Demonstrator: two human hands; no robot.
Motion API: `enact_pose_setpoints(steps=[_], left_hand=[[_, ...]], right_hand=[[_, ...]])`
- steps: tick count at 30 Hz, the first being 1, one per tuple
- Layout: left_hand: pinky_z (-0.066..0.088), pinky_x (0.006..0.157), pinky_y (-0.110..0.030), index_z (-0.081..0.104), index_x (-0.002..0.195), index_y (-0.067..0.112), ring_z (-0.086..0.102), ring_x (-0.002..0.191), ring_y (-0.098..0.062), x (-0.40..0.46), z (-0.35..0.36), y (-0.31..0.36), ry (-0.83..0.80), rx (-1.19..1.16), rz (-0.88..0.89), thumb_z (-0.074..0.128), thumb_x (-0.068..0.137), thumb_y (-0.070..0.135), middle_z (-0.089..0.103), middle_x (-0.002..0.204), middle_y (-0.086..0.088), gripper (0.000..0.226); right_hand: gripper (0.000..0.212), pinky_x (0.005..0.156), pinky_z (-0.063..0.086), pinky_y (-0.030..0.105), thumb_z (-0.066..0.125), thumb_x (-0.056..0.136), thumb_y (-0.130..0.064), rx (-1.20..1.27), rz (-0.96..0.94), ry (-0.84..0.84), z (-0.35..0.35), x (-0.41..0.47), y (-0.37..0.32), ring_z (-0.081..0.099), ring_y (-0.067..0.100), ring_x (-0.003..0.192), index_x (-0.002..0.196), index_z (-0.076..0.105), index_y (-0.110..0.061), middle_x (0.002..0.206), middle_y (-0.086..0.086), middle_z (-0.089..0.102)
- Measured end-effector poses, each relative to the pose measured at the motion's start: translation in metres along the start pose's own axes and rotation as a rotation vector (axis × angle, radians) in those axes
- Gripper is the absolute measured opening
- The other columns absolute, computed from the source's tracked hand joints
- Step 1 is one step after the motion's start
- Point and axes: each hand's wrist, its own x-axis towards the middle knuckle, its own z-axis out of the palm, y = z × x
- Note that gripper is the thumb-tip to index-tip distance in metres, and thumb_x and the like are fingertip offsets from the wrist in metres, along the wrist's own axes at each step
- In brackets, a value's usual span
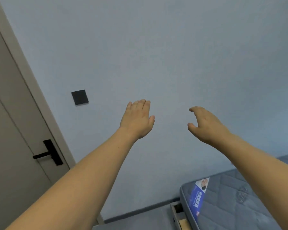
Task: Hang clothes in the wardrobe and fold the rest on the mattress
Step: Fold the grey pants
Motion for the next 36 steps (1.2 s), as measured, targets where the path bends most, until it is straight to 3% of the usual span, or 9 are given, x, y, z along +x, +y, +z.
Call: enact_pose_setpoints(steps=[5,10,16,21,25,29,33,36], left_hand=[[0.008,0.123,-0.046,0.022,0.154,0.008,0.021,0.147,-0.024,0.079,0.119,0.101,-0.138,-0.123,0.197,0.033,0.103,0.039,0.025,0.16,-0.008,0.06],[0.008,0.123,-0.046,0.023,0.154,0.009,0.023,0.146,-0.024,0.121,0.199,0.218,-0.205,-0.184,0.382,0.033,0.103,0.04,0.027,0.159,-0.007,0.06],[0.006,0.123,-0.045,0.021,0.155,0.009,0.02,0.147,-0.024,0.151,0.287,0.329,-0.283,-0.256,0.492,0.033,0.104,0.039,0.024,0.161,-0.008,0.06],[0.007,0.122,-0.044,0.021,0.155,0.008,0.02,0.148,-0.024,0.168,0.403,0.419,-0.38,-0.302,0.582,0.036,0.103,0.036,0.023,0.161,-0.01,0.061],[0.019,0.118,-0.041,0.028,0.152,0.007,0.032,0.141,-0.029,0.154,0.534,0.498,-0.475,-0.381,0.653,0.041,0.102,0.037,0.031,0.156,-0.013,0.061],[0.016,0.12,-0.042,0.025,0.154,0.007,0.023,0.147,-0.025,0.114,0.647,0.571,-0.601,-0.399,0.739,0.041,0.102,0.037,0.026,0.159,-0.01,0.061],[0.014,0.121,-0.045,0.019,0.155,0.009,0.017,0.149,-0.026,0.079,0.707,0.645,-0.711,-0.457,0.786,0.038,0.103,0.038,0.018,0.162,-0.011,0.063],[0.014,0.121,-0.045,0.016,0.156,0.01,0.014,0.15,-0.026,0.07,0.732,0.705,-0.71,-0.5,0.83,0.04,0.103,0.038,0.012,0.163,-0.011,0.065]], right_hand=[[0.058,0.113,0.029,0.035,0.051,0.097,-0.026,-0.008,0.296,-0.114,0.048,-0.014,0.144,0.038,0.025,0.138,0.149,0.033,-0.009,0.154,0.008,0.036],[0.055,0.11,0.031,0.036,0.052,0.097,-0.022,-0.021,0.521,-0.095,0.045,-0.048,0.272,0.04,0.03,0.134,0.147,0.036,-0.006,0.15,0.013,0.04],[0.054,0.11,0.032,0.038,0.053,0.097,-0.023,-0.059,0.682,-0.076,0.068,-0.079,0.394,0.039,0.031,0.136,0.146,0.037,-0.004,0.15,0.015,0.04],[0.053,0.108,0.031,0.036,0.053,0.097,-0.021,-0.091,0.818,-0.066,0.13,-0.103,0.499,0.04,0.031,0.134,0.144,0.039,-0.003,0.149,0.015,0.041],[0.052,0.107,0.031,0.036,0.052,0.096,-0.018,-0.118,0.924,-0.049,0.219,-0.138,0.599,0.042,0.031,0.132,0.143,0.04,-0.002,0.146,0.015,0.043],[0.052,0.109,0.03,0.037,0.054,0.094,-0.017,-0.16,1.046,-0.073,0.304,-0.201,0.685,0.043,0.031,0.131,0.142,0.041,0.0,0.144,0.015,0.045],[0.055,0.114,0.029,0.046,0.058,0.092,-0.023,-0.245,1.125,-0.007,0.344,-0.268,0.761,0.041,0.033,0.135,0.14,0.044,0.001,0.147,0.018,0.044],[0.062,0.119,0.017,0.049,0.054,0.095,-0.036,-0.363,1.229,0.009,0.342,-0.311,0.815,0.028,0.028,0.145,0.147,0.038,-0.006,0.156,0.014,0.033]])
